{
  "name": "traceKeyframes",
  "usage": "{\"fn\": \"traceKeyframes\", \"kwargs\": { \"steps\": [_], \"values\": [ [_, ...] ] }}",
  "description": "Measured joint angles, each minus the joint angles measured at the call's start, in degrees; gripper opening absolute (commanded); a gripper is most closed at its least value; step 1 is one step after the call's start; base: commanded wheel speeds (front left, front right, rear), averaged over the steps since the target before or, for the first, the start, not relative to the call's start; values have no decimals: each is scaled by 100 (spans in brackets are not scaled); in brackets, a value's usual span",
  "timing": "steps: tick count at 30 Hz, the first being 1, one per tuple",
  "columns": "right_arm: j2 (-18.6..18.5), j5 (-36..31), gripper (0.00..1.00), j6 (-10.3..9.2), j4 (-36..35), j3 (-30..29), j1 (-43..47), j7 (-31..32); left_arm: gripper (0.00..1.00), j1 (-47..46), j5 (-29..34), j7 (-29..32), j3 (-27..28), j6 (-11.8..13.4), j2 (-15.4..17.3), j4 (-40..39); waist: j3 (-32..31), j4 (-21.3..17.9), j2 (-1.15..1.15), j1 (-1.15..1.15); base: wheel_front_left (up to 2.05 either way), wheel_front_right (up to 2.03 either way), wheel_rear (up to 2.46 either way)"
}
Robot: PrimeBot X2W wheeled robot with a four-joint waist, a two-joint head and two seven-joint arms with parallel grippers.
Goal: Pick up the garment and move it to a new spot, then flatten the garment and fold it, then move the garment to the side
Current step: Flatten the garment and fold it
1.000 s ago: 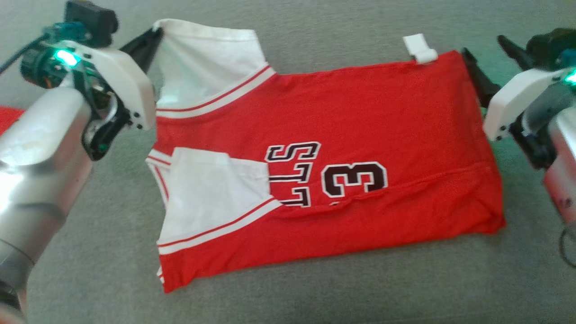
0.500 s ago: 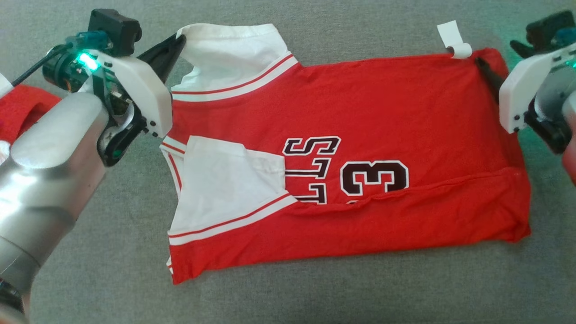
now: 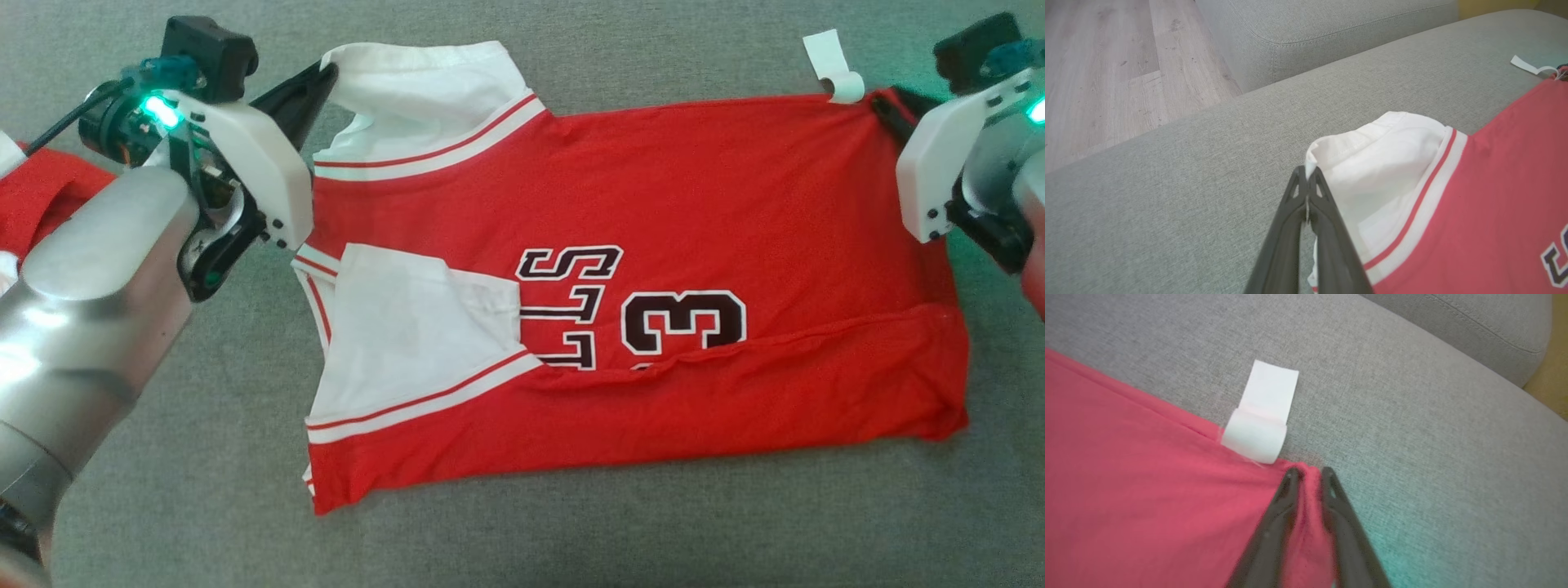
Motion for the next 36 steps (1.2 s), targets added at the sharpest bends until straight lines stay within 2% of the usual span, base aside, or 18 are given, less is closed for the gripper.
{"fn": "traceKeyframes", "kwargs": {
  "steps": [5,15,22,28,36],
  "values": [
    [-3,354,0,1,33,193,1,-189,0,-10,-3,-109,-67,0,11,137,-36,-67,0,0,0,0,0],
    [27,1010,0,1,356,83,-251,-928,0,-410,-3,-665,-59,-1,-16,570,-7,-184,0,0,0,0,0],
    [145,1201,0,1,572,-7,-526,-1457,0,-799,18,-1128,3,0,-247,1061,41,-201,0,0,0,0,0],
    [202,1475,0,1,606,-25,-548,-1648,0,-935,86,-1461,66,9,-443,1381,-11,-215,0,0,0,0,0],
    [94,1825,0,1,308,250,-207,-1700,0,-694,86,-1550,-172,0,-297,1206,-311,-206,0,0,0,0,0]
  ]
}}
